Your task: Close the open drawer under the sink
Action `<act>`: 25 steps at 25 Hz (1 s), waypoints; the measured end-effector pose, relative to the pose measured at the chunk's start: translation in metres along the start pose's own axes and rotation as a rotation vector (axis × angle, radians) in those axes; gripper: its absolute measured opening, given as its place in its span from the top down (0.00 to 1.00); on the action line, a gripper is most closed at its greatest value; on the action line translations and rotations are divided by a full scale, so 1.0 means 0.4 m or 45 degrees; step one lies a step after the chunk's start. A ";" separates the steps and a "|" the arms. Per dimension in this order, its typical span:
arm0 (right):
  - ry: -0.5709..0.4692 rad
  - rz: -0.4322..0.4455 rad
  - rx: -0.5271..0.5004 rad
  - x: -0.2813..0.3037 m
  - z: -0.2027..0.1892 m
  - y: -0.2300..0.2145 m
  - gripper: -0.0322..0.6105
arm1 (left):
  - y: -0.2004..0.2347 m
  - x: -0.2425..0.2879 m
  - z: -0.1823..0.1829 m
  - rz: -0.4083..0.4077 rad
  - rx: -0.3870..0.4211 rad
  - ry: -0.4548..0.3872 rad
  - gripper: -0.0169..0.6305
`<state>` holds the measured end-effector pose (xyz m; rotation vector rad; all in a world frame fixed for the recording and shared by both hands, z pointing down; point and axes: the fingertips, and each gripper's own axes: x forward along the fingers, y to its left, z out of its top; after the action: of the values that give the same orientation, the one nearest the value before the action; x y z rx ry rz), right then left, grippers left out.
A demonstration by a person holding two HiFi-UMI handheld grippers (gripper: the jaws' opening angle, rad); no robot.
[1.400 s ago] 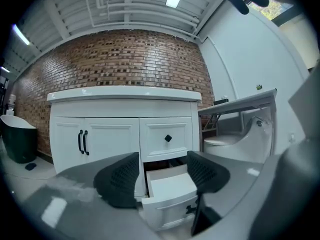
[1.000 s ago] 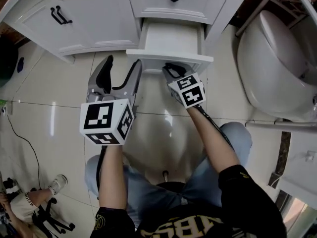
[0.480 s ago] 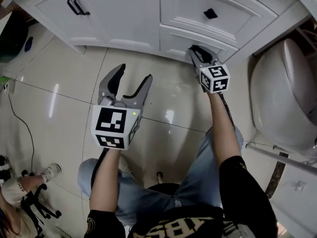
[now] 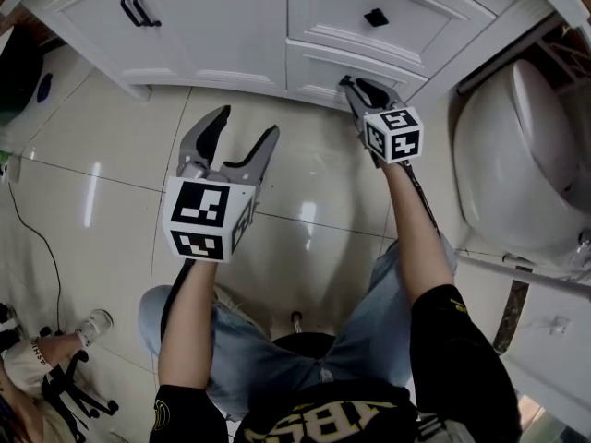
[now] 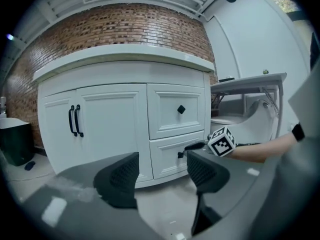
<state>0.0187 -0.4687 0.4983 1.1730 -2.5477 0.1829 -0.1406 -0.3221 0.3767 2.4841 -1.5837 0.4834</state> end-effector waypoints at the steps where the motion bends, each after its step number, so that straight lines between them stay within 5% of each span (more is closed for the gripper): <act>1: -0.004 -0.003 -0.011 -0.031 0.017 0.018 0.81 | -0.008 -0.004 -0.007 -0.019 0.010 0.002 0.51; 6: -0.074 -0.011 -0.082 -0.222 0.144 0.119 0.81 | -0.066 -0.036 0.064 -0.064 0.038 -0.066 0.51; 9: -0.094 -0.137 -0.113 -0.377 0.179 0.154 0.81 | -0.137 -0.086 0.154 -0.097 0.051 -0.233 0.51; 13: -0.217 -0.316 0.017 -0.601 0.259 0.177 0.81 | -0.218 -0.106 0.221 -0.157 0.066 -0.374 0.56; 15: -0.342 -0.363 0.100 -0.710 0.303 0.180 0.80 | -0.274 -0.109 0.229 -0.206 0.137 -0.385 0.56; 18: -0.505 -0.430 0.163 -0.837 0.359 0.170 0.80 | -0.329 -0.135 0.218 -0.237 0.111 -0.387 0.55; 25: -0.565 -0.442 0.258 -0.938 0.352 0.271 0.66 | -0.385 -0.242 0.198 -0.301 0.106 -0.405 0.55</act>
<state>0.1303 -0.1650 0.2381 1.8947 -2.6731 0.1066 -0.0243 -0.1975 0.2749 2.8790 -1.3591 0.1269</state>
